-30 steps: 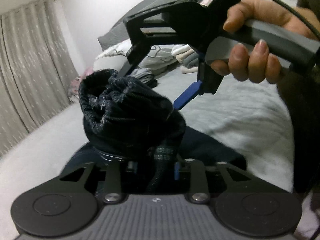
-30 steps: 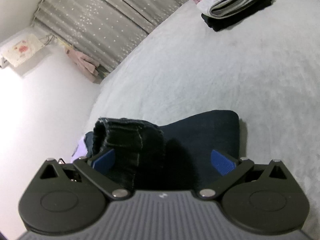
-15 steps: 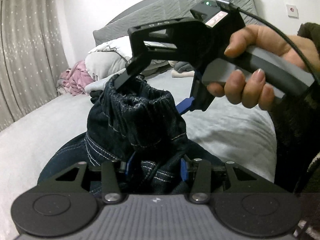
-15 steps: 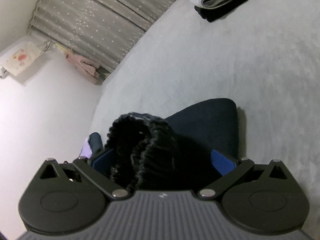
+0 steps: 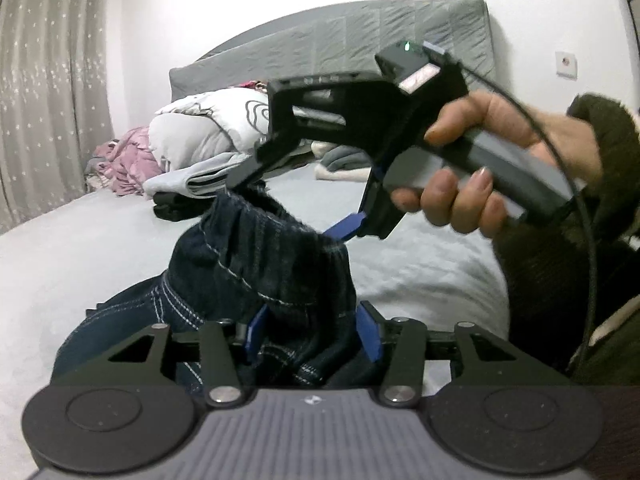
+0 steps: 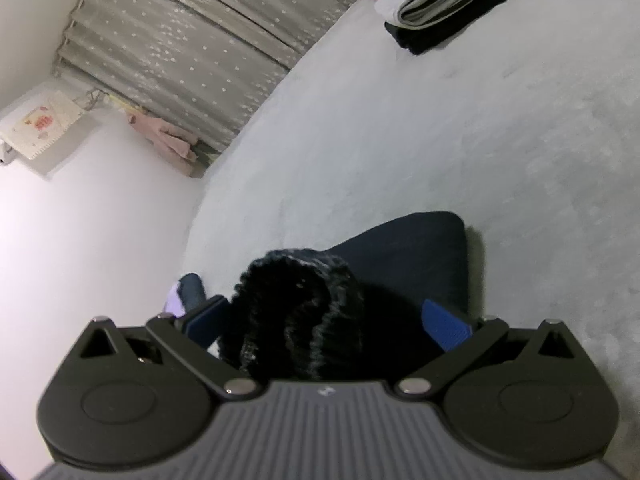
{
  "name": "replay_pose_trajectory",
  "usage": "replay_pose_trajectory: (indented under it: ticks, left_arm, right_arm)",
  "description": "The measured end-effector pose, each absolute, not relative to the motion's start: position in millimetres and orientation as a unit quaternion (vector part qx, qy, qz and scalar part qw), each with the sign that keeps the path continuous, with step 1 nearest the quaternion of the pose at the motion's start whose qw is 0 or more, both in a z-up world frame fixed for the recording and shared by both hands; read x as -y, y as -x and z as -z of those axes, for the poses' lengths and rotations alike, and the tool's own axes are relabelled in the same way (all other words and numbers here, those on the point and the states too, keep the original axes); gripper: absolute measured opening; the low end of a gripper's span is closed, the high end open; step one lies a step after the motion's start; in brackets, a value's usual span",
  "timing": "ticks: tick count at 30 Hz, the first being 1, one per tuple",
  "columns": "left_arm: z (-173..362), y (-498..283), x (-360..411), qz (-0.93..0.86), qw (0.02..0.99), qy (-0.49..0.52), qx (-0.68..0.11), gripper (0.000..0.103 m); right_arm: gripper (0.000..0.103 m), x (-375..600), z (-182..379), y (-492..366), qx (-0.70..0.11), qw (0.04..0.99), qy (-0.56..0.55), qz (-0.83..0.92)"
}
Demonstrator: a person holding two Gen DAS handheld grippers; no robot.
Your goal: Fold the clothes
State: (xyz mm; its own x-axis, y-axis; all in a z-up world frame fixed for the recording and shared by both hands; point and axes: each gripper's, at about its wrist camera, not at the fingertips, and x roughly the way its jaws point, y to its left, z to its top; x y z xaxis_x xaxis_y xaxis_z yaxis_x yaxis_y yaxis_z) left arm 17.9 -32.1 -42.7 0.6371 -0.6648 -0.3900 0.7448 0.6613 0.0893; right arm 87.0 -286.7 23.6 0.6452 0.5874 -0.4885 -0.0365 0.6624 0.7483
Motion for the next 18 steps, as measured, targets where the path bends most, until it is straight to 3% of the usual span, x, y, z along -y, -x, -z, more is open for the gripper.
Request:
replay_pose_trajectory:
  ticks: [7, 18]
  left_arm:
    - [24, -19, 5, 0.391, 0.901, -0.054, -0.179, 0.07]
    - [7, -45, -57, 0.196, 0.952, 0.026, -0.234, 0.071]
  right_arm:
    - [0.103, 293, -21, -84, -0.382, 0.824, -0.375, -0.185]
    - [0.103, 261, -17, -91, -0.397, 0.859, -0.276, -0.166]
